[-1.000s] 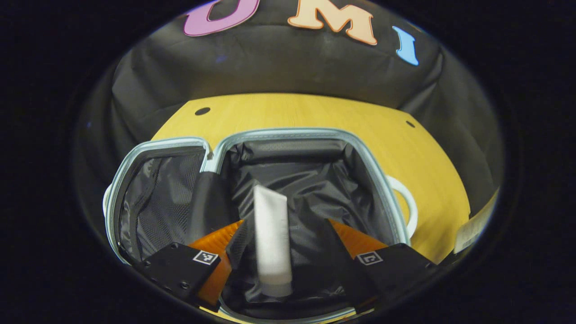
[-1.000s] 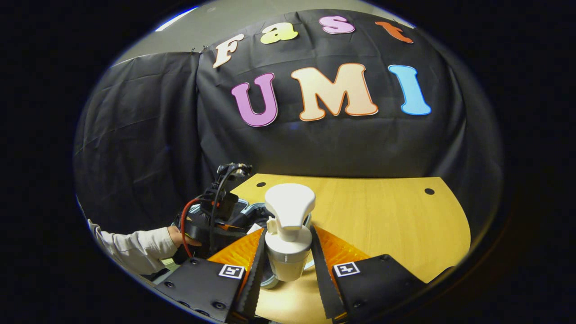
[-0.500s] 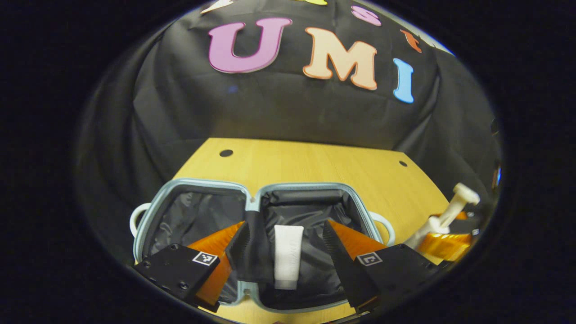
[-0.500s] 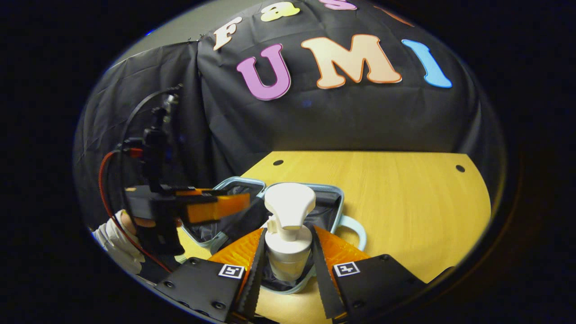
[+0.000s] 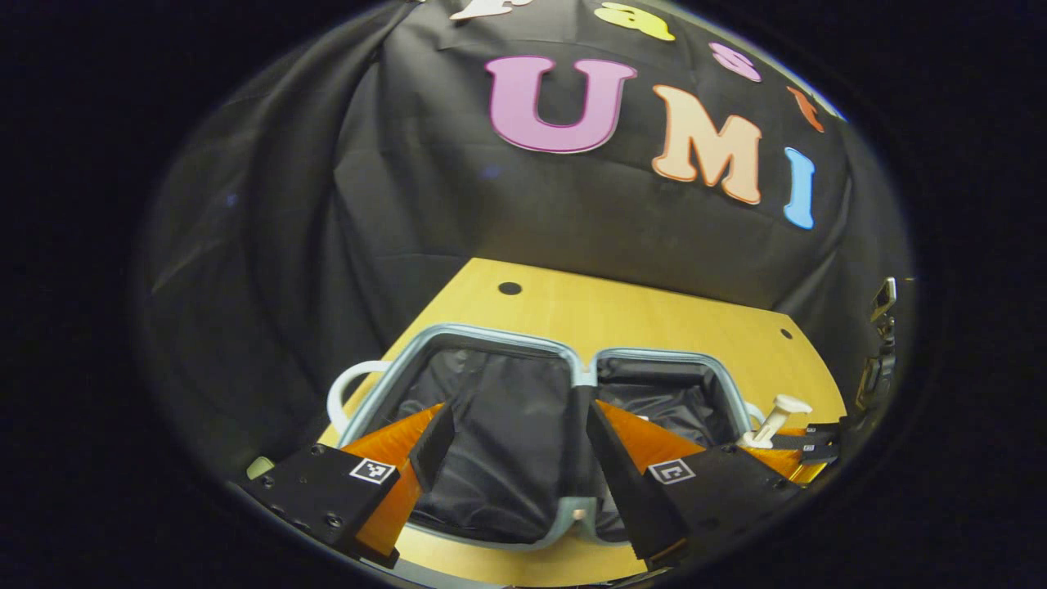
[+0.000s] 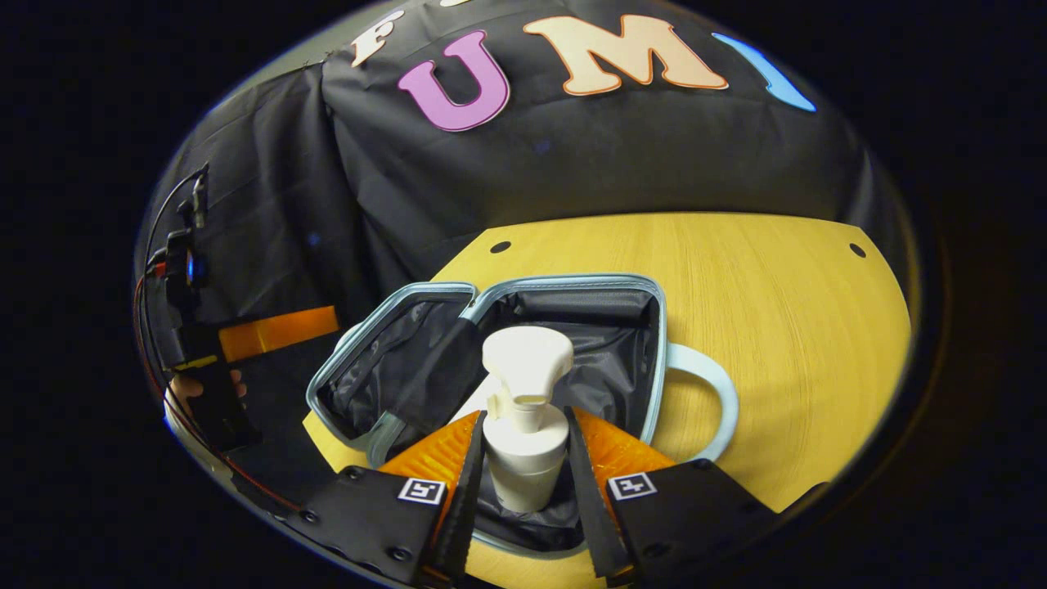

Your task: First open the suitcase, pack the skin care products into it, and then close the suitcase.

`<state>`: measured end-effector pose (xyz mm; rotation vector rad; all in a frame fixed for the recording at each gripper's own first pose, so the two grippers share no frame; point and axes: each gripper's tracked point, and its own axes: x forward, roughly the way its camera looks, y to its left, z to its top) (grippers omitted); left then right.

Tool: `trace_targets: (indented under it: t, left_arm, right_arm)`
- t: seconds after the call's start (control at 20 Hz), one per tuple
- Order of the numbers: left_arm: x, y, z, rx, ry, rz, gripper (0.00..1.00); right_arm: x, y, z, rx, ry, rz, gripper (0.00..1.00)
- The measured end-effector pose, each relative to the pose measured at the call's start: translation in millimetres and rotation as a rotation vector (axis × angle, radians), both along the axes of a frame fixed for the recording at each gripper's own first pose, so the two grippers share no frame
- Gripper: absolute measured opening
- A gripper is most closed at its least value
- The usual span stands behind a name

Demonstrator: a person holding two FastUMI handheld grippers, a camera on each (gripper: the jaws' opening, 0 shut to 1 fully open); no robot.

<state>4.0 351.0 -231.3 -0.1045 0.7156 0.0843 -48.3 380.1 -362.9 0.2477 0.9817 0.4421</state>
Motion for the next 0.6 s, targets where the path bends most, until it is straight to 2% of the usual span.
trace_targets:
  t: [0.05, 0.1, 0.2, 0.25, 0.3, 0.35, 0.4, 0.6]
  left_arm:
    - [-0.6, 12.2, 0.0, 0.002, 0.002, 0.015, 0.94]
    - [-1.4, 24.4, -0.6, 0.006, 0.001, 0.029, 0.96]
    - [-0.3, 48.8, -1.4, 0.022, 0.003, 0.048, 0.96]
    - [0.4, 62.2, -2.3, 0.030, 0.003, 0.057, 0.96]
    - [0.9, 75.0, -2.8, 0.035, 0.004, 0.065, 0.96]
    - [2.0, 88.4, -3.9, 0.040, 0.007, 0.074, 0.96]
    - [3.4, 101.6, -5.6, 0.043, 0.009, 0.080, 0.96]
    - [14.8, 158.6, -34.1, 0.067, 0.045, 0.111, 0.96]
  right_arm:
    - [3.3, 0.3, -2.1, -0.012, -0.002, -0.016, 0.55]
    - [7.4, 0.1, -4.4, -0.027, -0.005, -0.031, 0.60]
    - [15.0, -3.2, -9.1, -0.067, -0.023, -0.067, 0.56]
    - [17.2, -3.9, -8.1, -0.078, -0.033, -0.080, 0.69]
    - [20.5, -4.7, -7.8, -0.090, -0.043, -0.094, 0.71]
    - [23.9, -6.3, -6.6, -0.101, -0.055, -0.106, 0.79]
    - [26.2, -7.8, -2.2, -0.109, -0.065, -0.120, 0.95]
    - [34.2, -9.4, 18.6, -0.144, -0.147, -0.161, 0.98]
